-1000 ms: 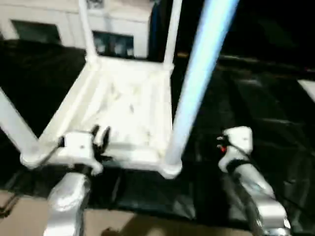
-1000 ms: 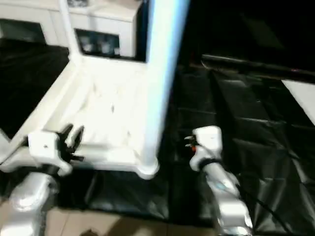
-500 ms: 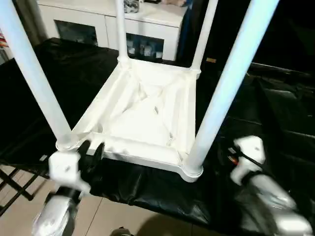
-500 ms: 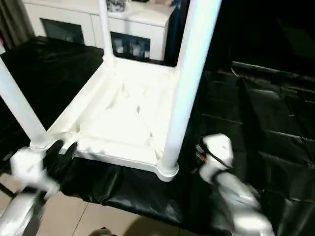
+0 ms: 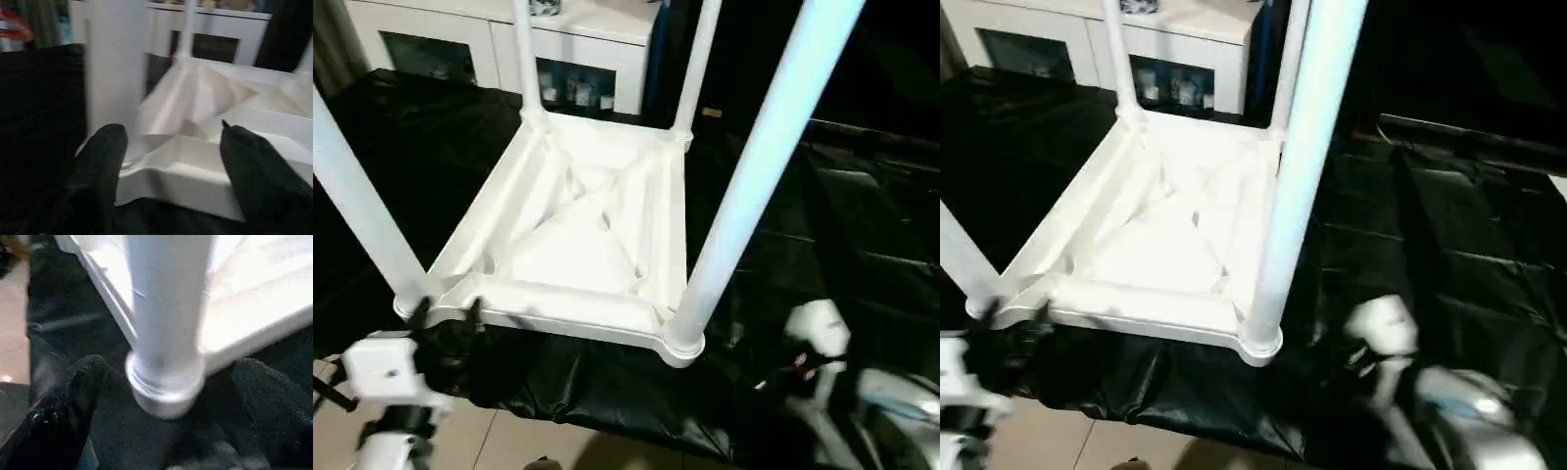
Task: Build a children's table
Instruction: Flip table
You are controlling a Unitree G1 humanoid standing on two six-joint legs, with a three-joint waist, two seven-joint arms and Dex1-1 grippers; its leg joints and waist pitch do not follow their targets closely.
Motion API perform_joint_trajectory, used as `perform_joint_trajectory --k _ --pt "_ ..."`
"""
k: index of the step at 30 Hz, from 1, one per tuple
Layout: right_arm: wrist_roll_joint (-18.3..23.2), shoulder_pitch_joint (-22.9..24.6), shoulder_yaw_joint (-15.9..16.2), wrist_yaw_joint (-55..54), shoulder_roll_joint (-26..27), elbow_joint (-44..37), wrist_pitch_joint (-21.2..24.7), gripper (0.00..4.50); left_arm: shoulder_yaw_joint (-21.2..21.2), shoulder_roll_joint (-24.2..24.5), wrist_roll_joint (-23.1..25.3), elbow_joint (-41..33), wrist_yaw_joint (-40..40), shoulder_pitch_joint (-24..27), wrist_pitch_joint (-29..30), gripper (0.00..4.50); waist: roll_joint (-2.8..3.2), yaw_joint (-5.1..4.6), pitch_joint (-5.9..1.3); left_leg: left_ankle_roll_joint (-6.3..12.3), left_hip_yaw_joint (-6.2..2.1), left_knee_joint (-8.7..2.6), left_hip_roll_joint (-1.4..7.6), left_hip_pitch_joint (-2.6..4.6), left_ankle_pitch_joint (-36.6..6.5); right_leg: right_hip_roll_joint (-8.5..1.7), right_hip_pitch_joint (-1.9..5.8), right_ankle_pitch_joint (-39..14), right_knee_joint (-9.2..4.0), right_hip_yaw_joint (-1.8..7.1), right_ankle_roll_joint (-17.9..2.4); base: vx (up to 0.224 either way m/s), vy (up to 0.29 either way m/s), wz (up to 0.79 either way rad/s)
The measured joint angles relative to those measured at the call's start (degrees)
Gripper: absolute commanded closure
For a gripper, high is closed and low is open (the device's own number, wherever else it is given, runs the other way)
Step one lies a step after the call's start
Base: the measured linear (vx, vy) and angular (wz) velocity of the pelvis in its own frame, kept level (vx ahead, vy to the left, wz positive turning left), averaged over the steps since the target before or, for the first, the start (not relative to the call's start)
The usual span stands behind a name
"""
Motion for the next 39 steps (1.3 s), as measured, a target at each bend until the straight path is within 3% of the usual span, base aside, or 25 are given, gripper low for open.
perform_joint_trajectory --k 5,9,13,17,26,31,39 --pt "-3.32 -4.65 1.67 -5.52 5.37 4.40 -2.21 0.00 0.76 -0.55 -0.67 -1.83 1.08 4.62 -0.31 0.46 -1.07 0.05 -0.09 -0.03 0.01 0.03 0.00 0.03 0.01 -0.01 0.06 0.00 0.01 0.01 0.03 0.000 0.000 0.00" --pt "-4.47 -6.63 2.25 -9.23 8.71 5.38 -2.58 0.00 1.32 -0.75 -0.53 -2.74 2.00 5.61 -0.31 0.03 -1.37 0.51 -0.05 -0.07 0.00 0.07 -0.01 0.35 0.03 -0.02 0.19 0.00 -0.02 0.03 0.14 0.000 0.000 0.00" --pt "-5.27 -6.69 3.04 -11.56 10.99 7.30 -3.28 0.00 2.85 0.97 0.60 -2.45 2.57 5.04 0.01 0.03 -1.37 0.51 0.05 -0.07 0.00 -0.01 -0.02 0.78 0.03 -0.02 0.61 -0.05 -0.05 0.05 0.24 0.000 0.000 0.00" --pt "-5.76 -6.48 1.81 -17.52 14.44 9.95 -4.77 0.00 3.90 9.19 -1.06 1.35 -1.21 0.39 4.73 0.03 -1.04 0.57 0.32 -0.09 -0.08 -0.07 -0.08 1.09 0.04 0.00 0.81 -0.14 -0.02 0.06 0.31 0.000 0.000 0.00" --pt "-7.52 -4.89 -7.39 -27.11 13.74 12.49 -5.15 0.00 1.70 12.12 -1.83 9.19 -3.88 -8.62 9.06 0.03 -0.24 0.53 0.38 -0.13 -0.06 -0.04 -0.27 1.01 0.06 -0.12 0.92 0.08 0.02 0.25 0.08 0.000 0.000 0.00" --pt "-7.55 -4.25 -7.92 -27.71 12.51 12.67 -5.10 0.00 0.09 11.62 -1.98 10.93 -3.90 -11.39 9.94 0.03 -0.01 0.04 0.31 -0.14 -0.06 -0.07 -0.25 0.99 0.07 -0.11 0.89 0.04 0.08 0.22 0.07 0.000 0.000 0.00" --pt "-6.99 1.34 -7.29 -23.02 7.74 6.99 -2.03 0.00 -1.38 10.09 -5.46 11.53 -6.77 -12.93 9.86 0.03 0.02 0.62 0.31 -0.05 -0.06 -0.08 -0.25 0.90 0.02 -0.12 0.93 -0.10 -0.03 0.23 0.15 0.000 0.000 0.00"
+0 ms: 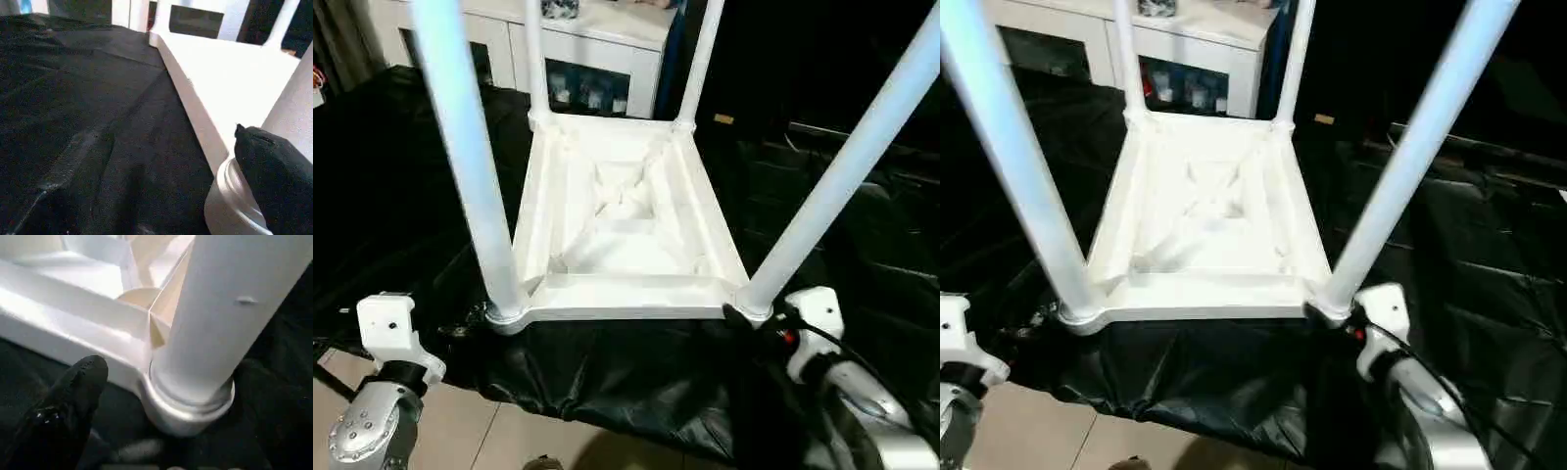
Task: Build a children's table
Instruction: Flip table
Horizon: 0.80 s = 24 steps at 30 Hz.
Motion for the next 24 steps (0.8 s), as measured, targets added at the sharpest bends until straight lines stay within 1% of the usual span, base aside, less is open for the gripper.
perform_joint_trajectory --k 3,5,6,11,13,16,18,19,21,22,23,24 --pt "0.24 1.62 -0.49 0.60 -0.89 -1.38 0.48 0.00 -0.65 0.20 -0.38 -0.05 -1.15 0.81 -0.21 0.03 0.13 -0.27 0.03 0.01 0.00 0.00 0.00 0.02 -0.01 0.00 0.01 -0.02 0.00 0.01 0.03 0.000 0.000 0.00" --pt "0.66 3.01 -0.49 1.60 -1.19 -3.17 0.99 0.00 -0.99 0.30 -0.40 -0.06 -2.33 2.11 -0.73 0.03 0.42 -0.56 0.00 0.01 0.00 0.00 0.00 0.03 -0.01 0.00 0.03 -0.03 -0.02 0.02 0.05 0.000 0.000 0.00" --pt "1.21 3.66 -0.49 2.09 -1.34 -4.10 1.30 0.00 -1.08 0.35 -0.55 -0.15 -3.01 3.11 -0.94 0.03 0.48 -0.69 0.02 0.01 0.00 0.00 0.00 0.03 -0.01 0.00 0.03 -0.05 -0.02 0.03 0.08 0.000 0.000 0.00" --pt "2.64 6.34 -0.52 4.21 -3.65 -8.54 2.61 0.00 -2.14 1.85 -2.32 -1.54 -6.89 8.06 -0.98 0.03 0.74 -0.77 0.14 0.01 0.00 -0.02 0.01 0.04 -0.01 0.00 0.00 -0.25 -0.02 0.03 0.42 0.000 0.000 0.00" --pt "3.49 7.90 -0.51 5.69 -4.89 -11.00 2.72 0.00 -2.29 3.56 -3.08 -3.11 -9.47 11.45 -0.95 0.03 0.81 -0.79 0.17 0.01 0.00 -0.06 0.01 0.04 -0.01 0.00 0.01 -0.29 -0.02 0.03 0.45 0.000 0.000 0.00" --pt "4.06 7.88 -0.60 6.28 -4.90 -11.88 2.97 0.00 -1.75 5.22 -3.56 -3.41 -11.63 12.58 -1.16 0.03 0.92 -0.86 0.23 0.01 0.00 -0.06 0.01 0.06 -0.01 0.00 0.00 -0.29 -0.01 0.03 0.45 0.000 0.000 0.00" --pt "4.25 7.12 -0.56 6.60 -4.78 -12.28 3.37 0.00 -1.39 6.14 -4.72 -4.27 -13.69 13.13 -1.27 0.03 1.01 -0.85 0.27 0.01 0.00 -0.06 0.00 0.07 -0.01 0.00 0.00 -0.29 -0.02 0.04 0.45 0.000 0.000 0.00" --pt "4.25 6.78 -0.37 6.68 -4.78 -12.29 3.39 0.00 -1.38 6.54 -5.65 -5.02 -14.62 13.50 -1.06 0.03 0.87 -0.86 0.21 0.00 0.00 -0.06 0.00 0.07 -0.01 0.00 0.00 -0.29 -0.03 0.04 0.45 0.000 0.000 0.00" --pt "4.22 5.85 0.64 6.74 -4.69 -12.28 3.52 0.00 -2.15 7.75 -8.01 -7.62 -17.49 13.97 0.19 0.03 0.87 -0.82 0.21 0.01 0.00 -0.07 0.00 0.06 -0.01 0.00 -0.02 -0.30 -0.02 0.04 0.44 0.000 0.000 0.00" --pt "4.22 5.29 0.99 6.74 -4.47 -12.28 3.65 0.00 -2.61 8.06 -9.07 -8.80 -18.23 13.91 1.01 0.03 0.67 -0.84 0.15 0.01 0.00 -0.07 0.00 0.06 -0.01 0.00 -0.01 -0.30 -0.01 0.04 0.44 0.000 0.000 0.00" --pt "4.22 4.72 1.46 6.72 -4.17 -12.28 3.77 0.00 -3.47 8.52 -9.84 -9.97 -18.94 13.54 1.93 0.03 0.67 -0.80 0.16 0.01 0.00 -0.07 0.00 0.05 -0.01 0.00 -0.02 -0.30 -0.01 0.04 0.44 0.000 0.000 0.00" --pt "4.23 4.44 1.85 6.72 -3.99 -12.28 3.82 0.00 -4.15 8.67 -10.19 -10.41 -19.11 13.07 2.51 0.03 0.50 -0.77 0.10 0.01 0.01 -0.07 -0.01 0.06 -0.01 0.00 -0.01 -0.30 0.00 0.04 0.44 0.000 0.000 0.00"
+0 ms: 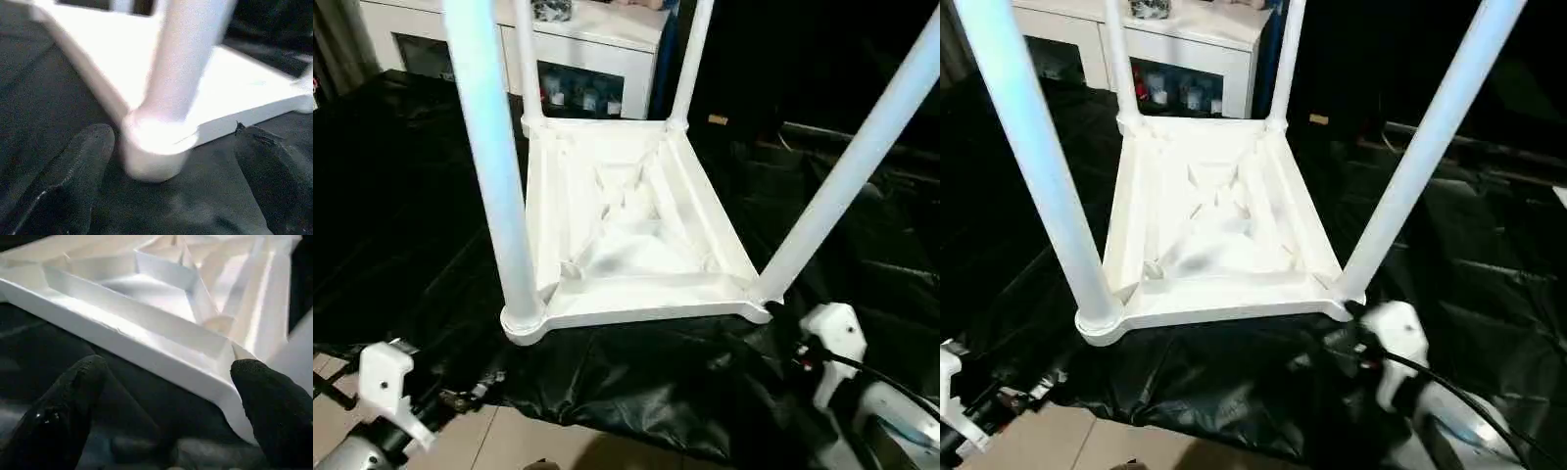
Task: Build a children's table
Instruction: Flip table
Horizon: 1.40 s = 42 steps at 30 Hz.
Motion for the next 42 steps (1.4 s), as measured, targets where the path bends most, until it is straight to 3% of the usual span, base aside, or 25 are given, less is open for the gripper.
perform_joint_trajectory --k 10,16,18,27,33,42 --pt "-0.36 -3.03 3.24 0.35 1.80 2.50 0.59 0.00 -3.87 -0.45 0.56 5.16 0.28 -10.98 2.75 0.03 -1.02 0.32 -0.32 -0.04 0.01 0.01 0.00 0.02 0.03 0.00 0.03 0.03 0.04 0.00 -0.02 0.000 0.000 0.00" --pt "-0.57 -4.79 5.42 0.06 3.66 2.89 0.59 0.00 -6.49 -1.41 3.98 11.86 2.96 -18.34 3.25 0.03 -1.18 0.02 -0.42 -0.07 0.03 0.01 0.02 -0.01 0.04 -0.02 0.00 0.22 0.10 -0.02 -0.36 0.000 0.000 0.00" --pt "-0.59 -4.98 5.68 0.03 3.74 3.28 0.59 0.00 -6.79 -1.67 4.13 12.41 3.47 -19.58 3.93 0.30 -1.10 -0.11 -0.36 -0.06 0.05 0.01 0.02 -0.02 0.04 -0.02 -0.02 0.23 0.08 -0.02 -0.38 0.000 0.000 0.00" --pt "-1.56 -5.80 6.58 -0.62 4.98 5.21 0.47 0.00 -6.81 -2.94 3.91 12.35 5.91 -19.71 5.29 0.92 -0.36 0.25 -0.15 -0.07 0.04 0.01 0.02 -0.02 0.05 -0.02 -0.02 0.22 0.15 -0.03 -0.44 0.000 0.000 0.00" --pt "-1.63 -5.79 7.39 -1.22 6.38 5.21 0.46 0.00 -6.30 -6.32 5.87 12.36 11.66 -19.41 5.08 1.47 -0.32 0.15 -0.13 -0.08 0.04 0.01 0.03 -0.02 0.05 -0.02 -0.01 0.22 0.14 -0.03 -0.44 0.000 0.000 0.00" --pt "-1.53 -5.78 7.57 -1.03 6.61 5.13 0.46 0.00 -5.81 -8.48 7.07 11.64 15.27 -19.80 4.36 1.88 -0.08 0.16 -0.02 -0.12 0.04 0.02 0.02 -0.02 0.08 -0.02 -0.01 0.23 0.17 -0.02 -0.44 0.000 0.000 0.00"
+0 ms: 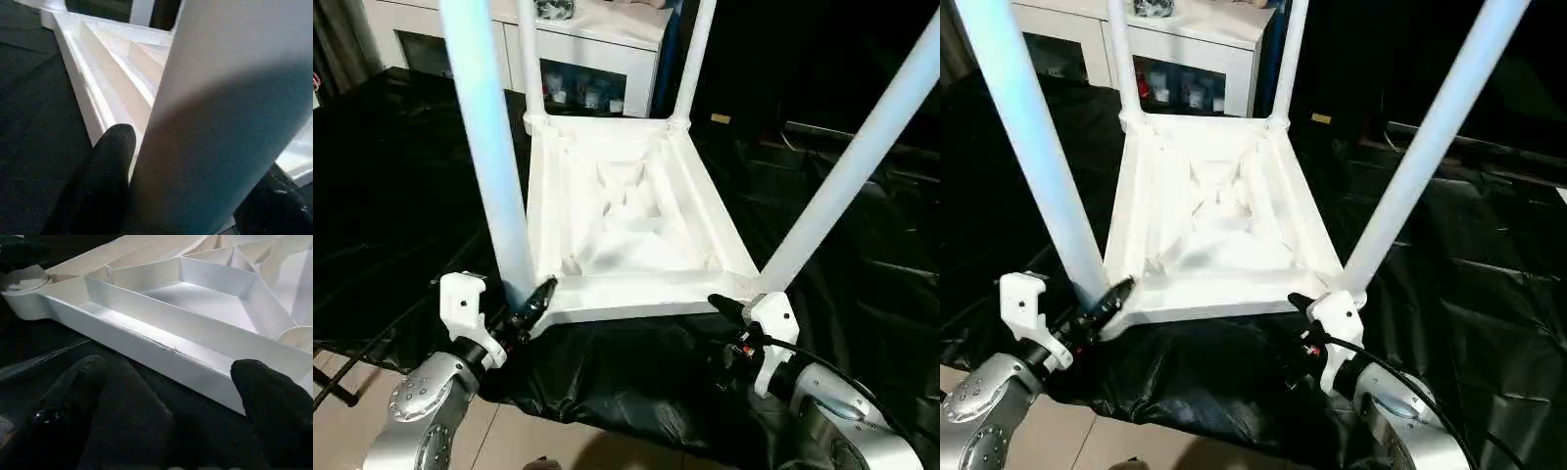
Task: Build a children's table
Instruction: Flip table
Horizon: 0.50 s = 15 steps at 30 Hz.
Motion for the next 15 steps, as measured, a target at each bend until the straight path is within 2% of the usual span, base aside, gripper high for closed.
perform_joint_trajectory --k 6,10,12,15 --pt "2.13 0.02 -0.10 1.76 -0.20 -0.38 0.75 0.00 0.50 -3.53 -1.17 -2.75 2.32 0.00 2.36 1.98 0.39 -0.06 0.15 0.00 0.00 0.00 0.00 -0.01 0.00 0.00 -0.01 0.00 0.02 0.01 0.00 0.000 0.000 0.00" --pt "3.82 0.39 0.07 2.70 -0.73 -2.69 3.95 0.00 1.75 -8.65 -7.65 -5.73 4.94 -0.74 5.49 1.98 0.78 -0.06 0.12 0.01 0.01 0.00 0.00 -0.03 0.01 -0.01 -0.03 -0.02 0.05 0.00 -0.02 0.000 0.000 0.00" --pt "4.01 0.19 -0.08 1.85 0.04 -2.82 4.80 0.00 1.60 -10.45 -10.53 -6.03 5.23 -0.88 6.38 1.98 0.68 -0.06 0.16 0.02 0.00 0.00 0.00 -0.04 0.01 -0.01 -0.03 -0.09 0.07 -0.01 -0.02 0.000 0.000 0.00" --pt "5.39 -2.04 -0.53 -0.96 3.56 -1.09 7.10 0.00 0.32 -12.43 -11.49 -6.32 5.24 -0.84 7.42 2.06 0.54 -0.17 0.22 0.03 0.00 0.00 -0.01 -0.08 0.00 -0.01 -0.09 -0.08 0.01 -0.01 -0.02 0.000 0.000 0.00"
